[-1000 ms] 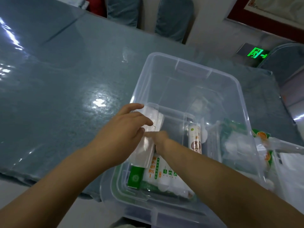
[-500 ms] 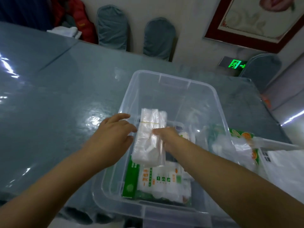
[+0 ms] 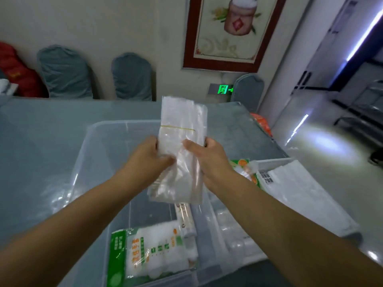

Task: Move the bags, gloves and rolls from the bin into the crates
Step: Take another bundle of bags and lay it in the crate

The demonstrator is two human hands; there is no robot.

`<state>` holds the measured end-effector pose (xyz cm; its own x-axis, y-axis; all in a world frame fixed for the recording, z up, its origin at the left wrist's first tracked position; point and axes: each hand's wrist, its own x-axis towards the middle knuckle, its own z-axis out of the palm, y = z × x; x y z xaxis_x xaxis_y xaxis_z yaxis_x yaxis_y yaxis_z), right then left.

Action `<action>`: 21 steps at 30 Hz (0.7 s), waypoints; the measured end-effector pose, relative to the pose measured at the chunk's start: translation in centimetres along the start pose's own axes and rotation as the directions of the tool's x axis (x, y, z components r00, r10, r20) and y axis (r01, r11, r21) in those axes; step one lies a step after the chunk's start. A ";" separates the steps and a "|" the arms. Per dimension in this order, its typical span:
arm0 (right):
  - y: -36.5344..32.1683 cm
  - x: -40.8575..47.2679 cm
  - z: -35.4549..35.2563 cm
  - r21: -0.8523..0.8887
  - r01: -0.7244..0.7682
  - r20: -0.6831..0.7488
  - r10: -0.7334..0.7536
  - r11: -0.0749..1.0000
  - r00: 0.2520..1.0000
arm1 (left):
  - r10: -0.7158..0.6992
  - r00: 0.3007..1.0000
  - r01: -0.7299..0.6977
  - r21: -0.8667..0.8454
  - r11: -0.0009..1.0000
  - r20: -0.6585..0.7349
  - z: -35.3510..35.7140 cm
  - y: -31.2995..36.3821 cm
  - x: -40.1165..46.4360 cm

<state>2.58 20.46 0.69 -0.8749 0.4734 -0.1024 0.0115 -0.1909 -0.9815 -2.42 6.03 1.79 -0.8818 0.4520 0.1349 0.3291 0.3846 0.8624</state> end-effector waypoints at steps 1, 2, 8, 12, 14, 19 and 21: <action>-0.4 -0.2 -1.1 0.028 0.015 0.003 -0.015 1.000 1.000 | -0.026 1.000 0.027 -0.085 0.996 0.011 0.8 0.7 0.2; -0.7 -0.3 -2.2 0.048 0.025 0.011 -0.026 0.999 1.000 | -0.053 0.998 0.057 -0.173 0.983 0.030 1.7 1.3 0.3; -1.2 -0.2 -9.4 0.081 -0.008 0.035 0.005 0.997 0.999 | -0.113 0.991 0.132 -0.369 0.920 0.071 7.6 4.4 0.8; -1.3 0.5 -14.7 0.114 -0.066 0.047 0.061 0.991 0.997 | -0.098 0.991 0.120 -0.263 0.957 0.096 12.3 6.3 2.1; -1.6 1.2 -18.1 0.101 -0.094 0.027 0.092 0.990 0.995 | -0.089 0.986 0.118 -0.209 0.971 0.144 14.9 7.4 3.2; -1.5 3.8 -29.8 -0.017 -0.072 -0.114 0.070 0.997 0.991 | -0.090 0.964 0.125 -0.128 0.984 0.250 24.1 10.8 6.0; -1.3 4.7 -35.1 -0.092 -0.037 -0.194 0.018 0.995 0.981 | -0.057 0.959 0.055 0.016 0.998 0.278 28.1 11.8 6.6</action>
<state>15.45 53.14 -4.16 -0.7638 0.6278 -0.1497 0.0881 -0.1283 -0.9878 5.09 36.14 -0.85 -0.7703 0.6353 -0.0553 0.2857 0.4214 0.8607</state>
